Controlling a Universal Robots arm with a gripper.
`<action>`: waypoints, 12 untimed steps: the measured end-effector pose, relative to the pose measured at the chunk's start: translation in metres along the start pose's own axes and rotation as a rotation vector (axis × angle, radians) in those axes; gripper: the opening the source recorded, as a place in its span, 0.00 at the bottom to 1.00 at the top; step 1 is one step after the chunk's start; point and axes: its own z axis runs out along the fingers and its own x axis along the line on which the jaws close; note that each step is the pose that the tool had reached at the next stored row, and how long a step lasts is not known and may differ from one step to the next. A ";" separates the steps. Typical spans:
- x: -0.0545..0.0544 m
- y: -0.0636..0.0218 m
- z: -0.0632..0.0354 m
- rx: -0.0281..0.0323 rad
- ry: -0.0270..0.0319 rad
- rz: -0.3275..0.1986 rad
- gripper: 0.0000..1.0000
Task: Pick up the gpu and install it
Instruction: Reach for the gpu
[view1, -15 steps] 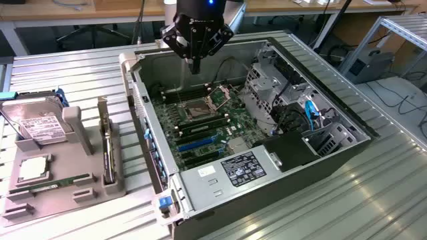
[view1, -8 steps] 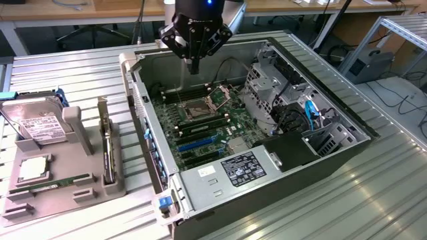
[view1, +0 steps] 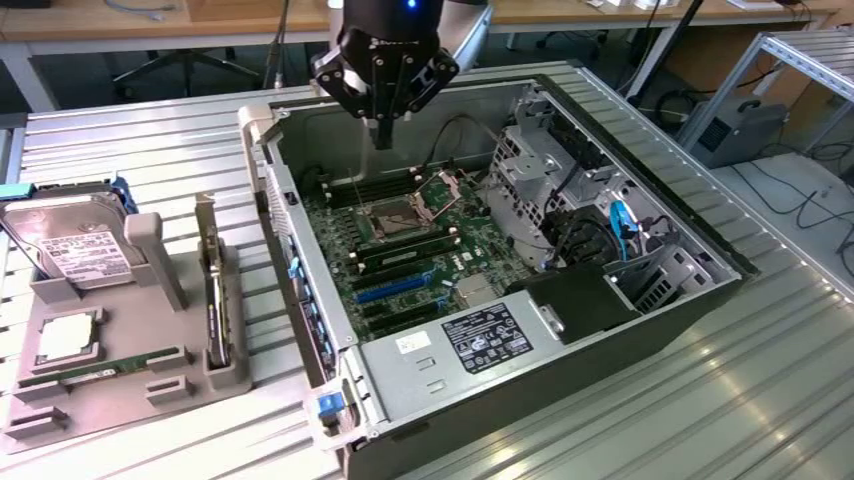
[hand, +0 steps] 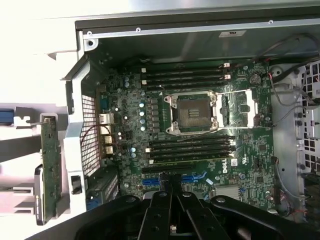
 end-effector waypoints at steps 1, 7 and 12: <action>0.001 -0.0001 0.0000 0.0000 0.0000 0.000 0.11; 0.007 -0.0006 -0.0001 0.0000 0.0000 0.000 0.11; 0.012 -0.0009 -0.0001 0.0000 -0.0001 0.000 0.11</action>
